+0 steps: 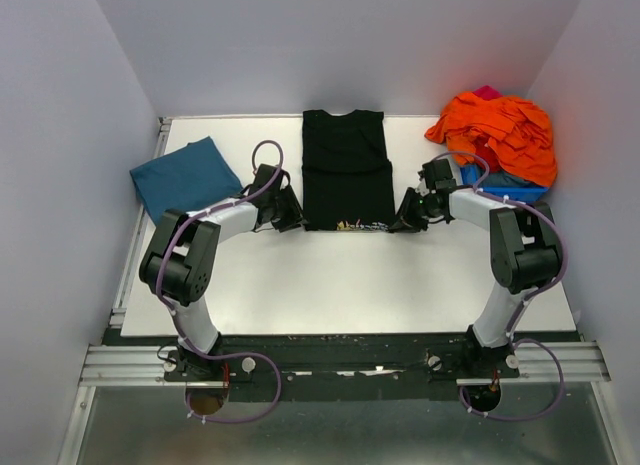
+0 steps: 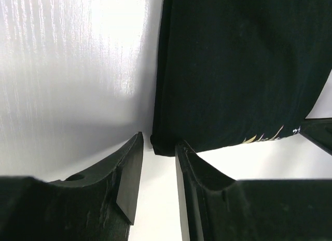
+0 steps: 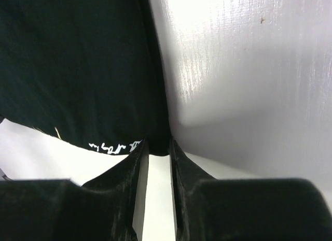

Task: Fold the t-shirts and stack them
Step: Grab one side of the 2/3 rectangular tshirt with both arms

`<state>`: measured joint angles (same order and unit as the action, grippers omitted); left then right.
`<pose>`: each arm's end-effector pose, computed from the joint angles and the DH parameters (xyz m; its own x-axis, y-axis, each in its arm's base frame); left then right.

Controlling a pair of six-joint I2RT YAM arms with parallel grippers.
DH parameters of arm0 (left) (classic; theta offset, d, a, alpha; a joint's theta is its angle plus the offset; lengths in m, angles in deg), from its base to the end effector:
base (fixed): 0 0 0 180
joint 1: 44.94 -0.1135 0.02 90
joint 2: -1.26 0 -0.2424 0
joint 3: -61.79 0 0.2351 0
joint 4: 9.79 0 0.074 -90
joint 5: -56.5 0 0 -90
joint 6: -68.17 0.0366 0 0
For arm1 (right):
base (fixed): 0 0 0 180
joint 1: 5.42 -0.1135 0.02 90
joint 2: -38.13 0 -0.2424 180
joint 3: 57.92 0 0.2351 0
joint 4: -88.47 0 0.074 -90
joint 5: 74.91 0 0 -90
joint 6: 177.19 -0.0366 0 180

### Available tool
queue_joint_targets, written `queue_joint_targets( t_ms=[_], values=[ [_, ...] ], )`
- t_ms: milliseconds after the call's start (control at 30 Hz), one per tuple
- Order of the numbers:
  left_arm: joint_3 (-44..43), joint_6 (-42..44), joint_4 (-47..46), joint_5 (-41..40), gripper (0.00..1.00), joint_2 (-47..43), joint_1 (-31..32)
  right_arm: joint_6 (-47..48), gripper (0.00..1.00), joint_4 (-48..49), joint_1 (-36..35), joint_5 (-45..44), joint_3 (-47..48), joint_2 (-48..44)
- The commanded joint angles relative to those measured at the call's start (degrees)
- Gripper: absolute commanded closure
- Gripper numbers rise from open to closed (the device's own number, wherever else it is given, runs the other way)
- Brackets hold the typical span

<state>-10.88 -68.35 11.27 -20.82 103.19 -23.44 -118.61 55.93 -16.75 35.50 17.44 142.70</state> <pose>0.3183 -0.1340 0.1513 -0.8468 -0.4273 -0.3168 -0.1838 0.7939 -0.5795 0.3284 0.0788 0.1380 -0.9174 0.3145 -0.2438 0.1550 0.8468 0.5089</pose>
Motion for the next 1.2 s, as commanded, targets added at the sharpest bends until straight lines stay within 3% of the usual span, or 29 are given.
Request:
queue_joint_targets(
  t_ms=[0, 267, 367, 567, 633, 767, 933, 1167],
  values=[
    [0.6, 0.6, -1.0, 1.2, 0.57, 1.0, 0.3, 0.9, 0.71, 0.4, -0.6, -1.8, 0.8, 1.6],
    [0.8, -0.2, -3.4, 4.3, 0.63, 2.6, 0.9, 1.4, 0.99, -0.9, -0.6, -3.8, 0.6, -1.0],
    [1.1, 0.3, -2.3, 3.0, 0.57, 1.8, 1.3, 1.2, 0.99, -1.2, -0.6, -5.6, -0.5, -3.3],
    [2.1, -0.5, -3.6, 4.8, 0.59, 1.3, 1.4, 0.9, 0.99, 0.2, -0.6, -5.9, -4.3, -6.5],
    [1.9, -0.9, -5.2, 5.9, 0.68, 2.3, 2.0, 0.7, 0.99, 0.6, -0.7, -5.4, -5.1, -6.5],
    [0.8, -0.2, -4.7, 6.1, 1.00, 3.1, 2.1, 0.7, 0.99, 1.0, -0.8, -5.1, -6.7, -8.0],
    [3.4, 1.6, -0.6, 3.1, 1.00, -3.7, 2.3, 2.7, 0.99, -0.8, -1.2, -3.3, -9.4, -13.2],
    [8.7, 5.6, 8.7, 1.0, 1.00, -16.7, 2.9, 4.4, 0.99, -6.8, -1.4, -1.4, -14.9, -28.1]
  ],
)
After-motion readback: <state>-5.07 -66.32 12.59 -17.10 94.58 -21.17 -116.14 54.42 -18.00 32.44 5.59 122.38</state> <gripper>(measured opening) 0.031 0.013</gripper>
